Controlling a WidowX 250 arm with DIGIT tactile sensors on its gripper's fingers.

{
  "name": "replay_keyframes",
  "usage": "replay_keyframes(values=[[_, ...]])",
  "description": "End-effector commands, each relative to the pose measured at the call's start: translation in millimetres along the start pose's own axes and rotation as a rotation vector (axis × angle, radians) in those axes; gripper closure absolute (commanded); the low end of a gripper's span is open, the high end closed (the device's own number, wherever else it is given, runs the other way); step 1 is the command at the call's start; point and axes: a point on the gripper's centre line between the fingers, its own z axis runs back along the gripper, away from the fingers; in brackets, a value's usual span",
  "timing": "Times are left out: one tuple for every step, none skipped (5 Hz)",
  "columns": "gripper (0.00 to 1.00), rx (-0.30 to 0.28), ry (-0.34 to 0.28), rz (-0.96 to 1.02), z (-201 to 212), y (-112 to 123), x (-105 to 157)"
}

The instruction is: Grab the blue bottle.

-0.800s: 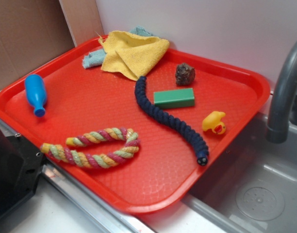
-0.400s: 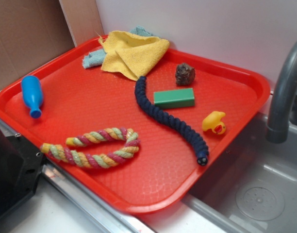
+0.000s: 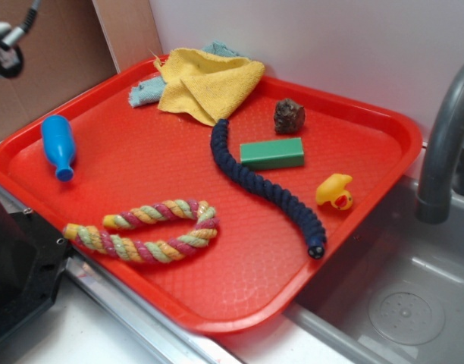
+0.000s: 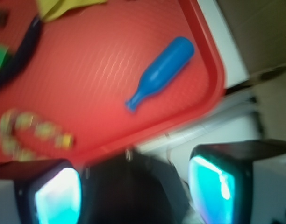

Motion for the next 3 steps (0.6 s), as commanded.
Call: replay_keyframes(values=[[0.00,0.149,-0.186,0.373,-33.2,33.5,42.0],[0.00,0.153,-0.209,0.383,-49.0,26.2,56.3],[0.00,0.133,-0.198,0.407,-74.0,20.5,63.9]])
